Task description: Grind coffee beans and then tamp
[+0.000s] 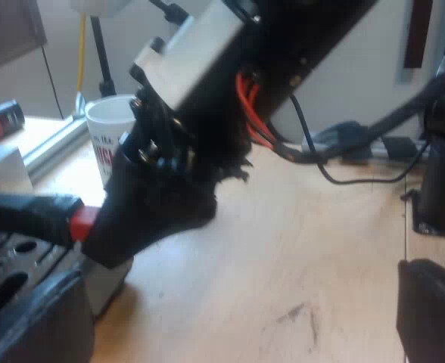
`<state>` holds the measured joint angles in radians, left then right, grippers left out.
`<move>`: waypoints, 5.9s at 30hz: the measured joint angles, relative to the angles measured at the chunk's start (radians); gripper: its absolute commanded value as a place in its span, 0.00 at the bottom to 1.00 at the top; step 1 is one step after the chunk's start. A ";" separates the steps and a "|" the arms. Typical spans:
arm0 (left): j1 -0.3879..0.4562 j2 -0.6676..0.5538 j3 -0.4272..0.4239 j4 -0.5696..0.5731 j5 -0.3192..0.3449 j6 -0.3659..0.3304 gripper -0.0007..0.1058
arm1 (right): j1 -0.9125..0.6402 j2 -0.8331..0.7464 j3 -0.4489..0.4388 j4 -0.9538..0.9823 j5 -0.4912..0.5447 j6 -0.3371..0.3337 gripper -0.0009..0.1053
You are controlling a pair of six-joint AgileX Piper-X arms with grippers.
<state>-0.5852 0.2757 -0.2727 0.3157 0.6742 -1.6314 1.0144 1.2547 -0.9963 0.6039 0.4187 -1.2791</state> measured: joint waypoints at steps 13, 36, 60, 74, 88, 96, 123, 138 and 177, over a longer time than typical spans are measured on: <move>0.000 0.000 0.000 0.026 -0.037 0.000 0.78 | -0.092 0.096 0.000 -0.047 -0.126 0.000 0.61; 0.000 0.000 0.000 0.026 -0.070 0.000 0.78 | -0.106 0.103 0.000 -0.044 -0.142 -0.003 0.03; 0.000 0.000 0.000 0.026 -0.172 -0.009 0.78 | 0.072 -0.002 0.066 0.043 -0.052 0.135 0.01; 0.000 0.000 -0.026 0.029 -0.179 -0.033 0.78 | 0.218 -0.102 0.093 0.155 0.035 0.159 0.01; 0.000 0.000 -0.097 0.165 -0.153 -0.085 0.78 | 0.285 -0.210 0.093 0.207 0.016 -0.098 0.01; 0.000 0.000 -0.097 0.258 -0.151 -0.087 0.78 | 0.285 -0.215 0.152 0.148 -0.057 -0.210 0.01; 0.000 0.495 -0.099 0.174 -0.123 -0.059 0.78 | 0.285 -0.179 0.496 -0.151 -0.135 -0.138 0.01; 0.000 0.529 -0.099 0.140 -0.123 -0.059 0.78 | 0.285 -0.063 0.494 -0.221 -0.138 -0.067 0.47; 0.000 0.352 -0.315 0.476 -0.326 -0.075 0.78 | 0.285 -0.312 0.204 0.040 -0.071 -0.201 0.88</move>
<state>-0.5852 0.6280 -0.5873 0.7916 0.3484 -1.7065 1.2994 0.9426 -0.7918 0.6434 0.3475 -1.4805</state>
